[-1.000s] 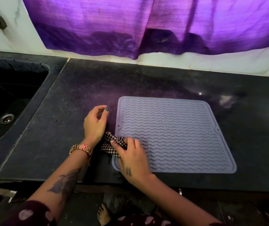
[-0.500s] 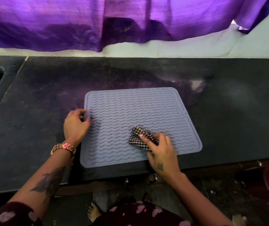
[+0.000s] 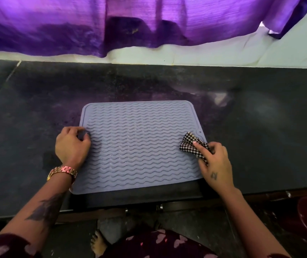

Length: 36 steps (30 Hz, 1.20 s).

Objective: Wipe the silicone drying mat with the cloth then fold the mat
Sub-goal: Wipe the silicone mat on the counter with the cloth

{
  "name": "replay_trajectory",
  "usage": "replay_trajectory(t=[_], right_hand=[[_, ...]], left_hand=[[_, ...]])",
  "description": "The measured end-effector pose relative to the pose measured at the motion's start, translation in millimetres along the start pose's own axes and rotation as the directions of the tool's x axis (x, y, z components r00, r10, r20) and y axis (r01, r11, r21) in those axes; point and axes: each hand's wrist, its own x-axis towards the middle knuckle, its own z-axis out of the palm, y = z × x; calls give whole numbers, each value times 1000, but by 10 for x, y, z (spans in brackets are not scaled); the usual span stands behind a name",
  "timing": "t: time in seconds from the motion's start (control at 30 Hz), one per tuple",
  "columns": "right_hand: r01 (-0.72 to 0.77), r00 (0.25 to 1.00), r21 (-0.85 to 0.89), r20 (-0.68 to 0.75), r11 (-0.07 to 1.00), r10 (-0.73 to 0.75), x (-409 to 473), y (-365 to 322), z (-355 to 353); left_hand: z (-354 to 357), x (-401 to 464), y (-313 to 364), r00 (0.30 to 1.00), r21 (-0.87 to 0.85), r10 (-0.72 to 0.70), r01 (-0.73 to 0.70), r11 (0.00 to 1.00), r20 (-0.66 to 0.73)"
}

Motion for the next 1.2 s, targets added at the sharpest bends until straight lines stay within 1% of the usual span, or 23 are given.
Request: replay_trajectory(t=[0.17, 0.3, 0.43, 0.6, 0.7, 0.83, 0.93, 1.03, 1.1, 1.13, 1.17, 1.2], right_hand=[[-11, 1000, 18, 18, 1000, 11, 699, 91, 165], [-21, 999, 20, 38, 1000, 20, 1269, 157, 315], [-22, 997, 31, 79, 999, 20, 1649, 242, 408], [-24, 996, 17, 91, 1000, 22, 1810, 298, 453], [-36, 995, 17, 97, 999, 34, 1892, 281, 468], [-119, 989, 52, 100, 992, 113, 1926, 159, 438], [-203, 979, 158, 44, 966, 198, 1838, -106, 429], [-233, 972, 308, 53, 922, 228, 1692, -590, 511], [-232, 973, 421, 91, 877, 214, 1623, -1010, 629], [-235, 972, 489, 110, 840, 208, 1595, -1255, 693], [-245, 969, 557, 132, 794, 207, 1569, -1528, 778], [-260, 965, 622, 158, 739, 208, 1543, -1803, 862]], left_hand=[[29, -33, 42, 999, 24, -4, 5, 1000, -47], [22, -58, 30, 999, 53, 12, -10, 999, -46], [28, -76, 30, 997, 76, 36, -31, 997, -63], [80, -69, 15, 994, 78, 42, -35, 996, -97], [83, -60, -1, 994, 81, 52, -44, 996, -93], [52, -32, -32, 996, 64, 52, -48, 997, -66], [23, 1, -60, 999, 37, 47, -46, 998, -21], [-41, 106, -128, 999, -24, 24, -23, 999, 31], [-108, 231, -196, 993, -132, -16, 31, 991, 114], [-146, 309, -242, 981, -242, -49, 95, 966, 190], [-194, 396, -300, 956, -375, -75, 183, 909, 285], [-248, 476, -360, 918, -492, -76, 276, 826, 389]])
